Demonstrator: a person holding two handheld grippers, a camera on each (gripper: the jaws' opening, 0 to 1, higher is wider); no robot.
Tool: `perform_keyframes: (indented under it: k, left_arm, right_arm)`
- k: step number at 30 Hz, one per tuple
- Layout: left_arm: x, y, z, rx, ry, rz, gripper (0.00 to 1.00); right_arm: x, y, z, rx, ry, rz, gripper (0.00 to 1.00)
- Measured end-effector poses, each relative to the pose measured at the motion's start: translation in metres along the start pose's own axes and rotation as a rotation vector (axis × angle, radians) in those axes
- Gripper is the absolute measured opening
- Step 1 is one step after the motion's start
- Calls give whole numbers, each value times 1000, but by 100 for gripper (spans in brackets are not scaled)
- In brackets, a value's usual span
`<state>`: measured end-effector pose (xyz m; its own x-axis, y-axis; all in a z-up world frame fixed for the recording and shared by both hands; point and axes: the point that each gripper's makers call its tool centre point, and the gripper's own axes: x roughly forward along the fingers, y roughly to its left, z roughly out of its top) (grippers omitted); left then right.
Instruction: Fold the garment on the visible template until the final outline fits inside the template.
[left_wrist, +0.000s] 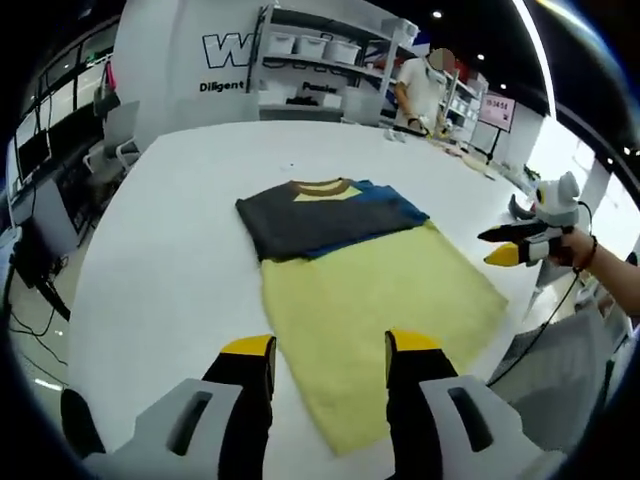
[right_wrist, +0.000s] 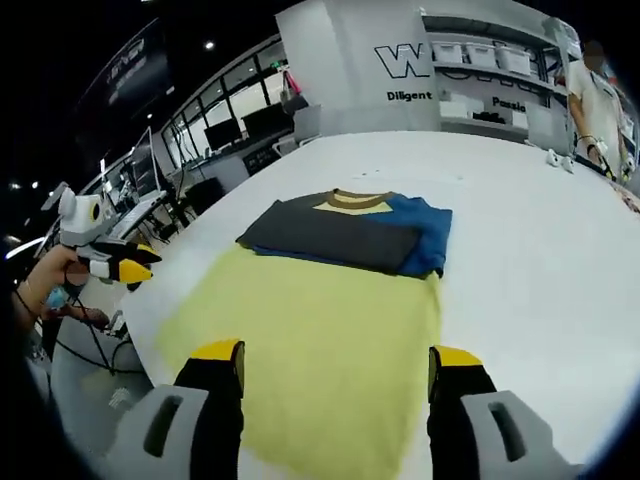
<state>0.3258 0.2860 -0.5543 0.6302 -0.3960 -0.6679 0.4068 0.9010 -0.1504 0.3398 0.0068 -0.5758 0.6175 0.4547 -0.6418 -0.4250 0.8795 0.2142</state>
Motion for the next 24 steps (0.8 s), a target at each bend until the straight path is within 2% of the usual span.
perform_keyframes:
  k: [3,7,12,15,18,20,24]
  left_arm:
    - [-3,0,-3,15,2,8,42]
    - [-7,-2,-7,-17,-10,11,42]
    - [-11,-4,-12,8,-13,25,43]
    - [-15,-5,-20,-19,-6,23,45]
    - [-17,-9,-30,-53,18,19,47]
    - [-17,-11,-40,-72,45,9,51]
    - [-19,-14,-54,-68,86,11,57]
  right_arm:
    - [-5,1,-6,-17,11,-4,73]
    - [-12,0,-20,-23,48,-8,73]
    - [-20,0,-33,-20,67,-18,72]
    - [-22,1,-43,-22,92,-24,72]
    - [-26,1,-49,-16,101,-27,72]
    - [-28,0,-53,-7,105,-31,72]
    - [-30,-4,-65,-9,130,-54,71]
